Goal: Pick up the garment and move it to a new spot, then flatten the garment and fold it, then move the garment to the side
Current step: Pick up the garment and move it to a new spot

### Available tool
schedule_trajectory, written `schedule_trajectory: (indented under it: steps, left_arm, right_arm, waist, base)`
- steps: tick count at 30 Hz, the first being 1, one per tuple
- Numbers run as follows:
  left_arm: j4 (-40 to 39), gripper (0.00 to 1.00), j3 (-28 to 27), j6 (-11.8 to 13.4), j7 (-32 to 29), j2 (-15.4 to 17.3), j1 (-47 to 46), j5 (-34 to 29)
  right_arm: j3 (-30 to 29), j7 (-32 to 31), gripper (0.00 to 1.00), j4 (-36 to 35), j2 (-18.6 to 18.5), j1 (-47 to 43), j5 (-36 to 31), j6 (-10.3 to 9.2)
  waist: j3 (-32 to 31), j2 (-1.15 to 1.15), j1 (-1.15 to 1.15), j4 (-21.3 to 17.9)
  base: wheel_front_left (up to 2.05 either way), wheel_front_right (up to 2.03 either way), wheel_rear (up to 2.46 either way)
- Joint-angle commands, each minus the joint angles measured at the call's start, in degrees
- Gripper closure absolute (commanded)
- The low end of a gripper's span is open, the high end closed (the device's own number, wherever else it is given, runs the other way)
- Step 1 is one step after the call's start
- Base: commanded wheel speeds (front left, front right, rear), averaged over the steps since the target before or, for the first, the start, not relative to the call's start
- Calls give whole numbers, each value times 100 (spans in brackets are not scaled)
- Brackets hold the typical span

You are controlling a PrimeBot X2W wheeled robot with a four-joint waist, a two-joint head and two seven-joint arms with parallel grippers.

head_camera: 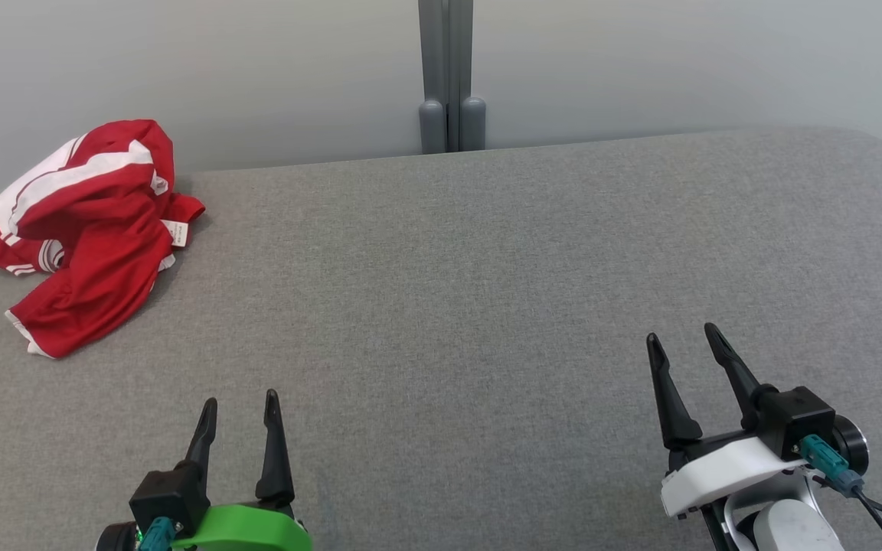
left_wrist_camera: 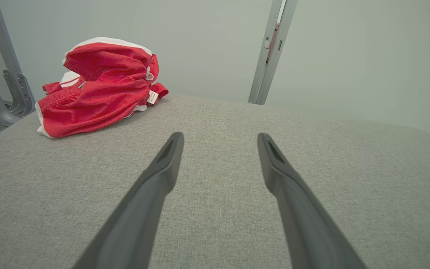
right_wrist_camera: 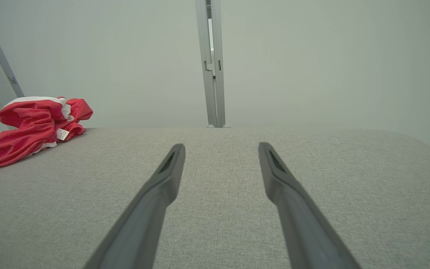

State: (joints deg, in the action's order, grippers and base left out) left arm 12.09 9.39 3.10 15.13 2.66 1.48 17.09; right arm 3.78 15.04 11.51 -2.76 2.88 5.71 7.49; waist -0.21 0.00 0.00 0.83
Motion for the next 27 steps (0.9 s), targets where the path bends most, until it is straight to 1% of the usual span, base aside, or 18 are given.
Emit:
schedule_trajectory:
  steps: [1,7,11,15,22,27]
  left_arm:
    - [13,0,-5,13,4,40,0,14]
    - [25,0,25,-5,4,39,-33,24]
    - [24,0,35,-4,4,39,-86,-1]
    - [36,0,17,-17,4,38,-99,-59]
    - [57,0,-69,-52,4,36,-79,-127]
    - [51,0,-85,-57,4,36,-86,-145]
  right_arm:
    - [-6,22,0,2,-22,1,18,0]
    - [-40,21,0,-54,-21,-65,-4,0]
    - [-66,21,0,-91,-19,-94,1,0]
    - [-85,21,0,-127,-20,-112,34,0]
    - [-39,21,0,-126,-21,-100,94,0]
    - [-13,21,0,-112,-20,-76,92,0]
  waist:
    - [3,0,0,4]
    - [26,0,0,108]
    - [45,0,0,367]
    - [47,0,0,804]
    - [31,0,0,1719]
    - [36,0,0,2273]
  base:
    - [0,0,0]
    - [0,0,0]
    - [0,0,0]
    - [0,0,0]
    - [0,0,0]
    - [0,0,0]
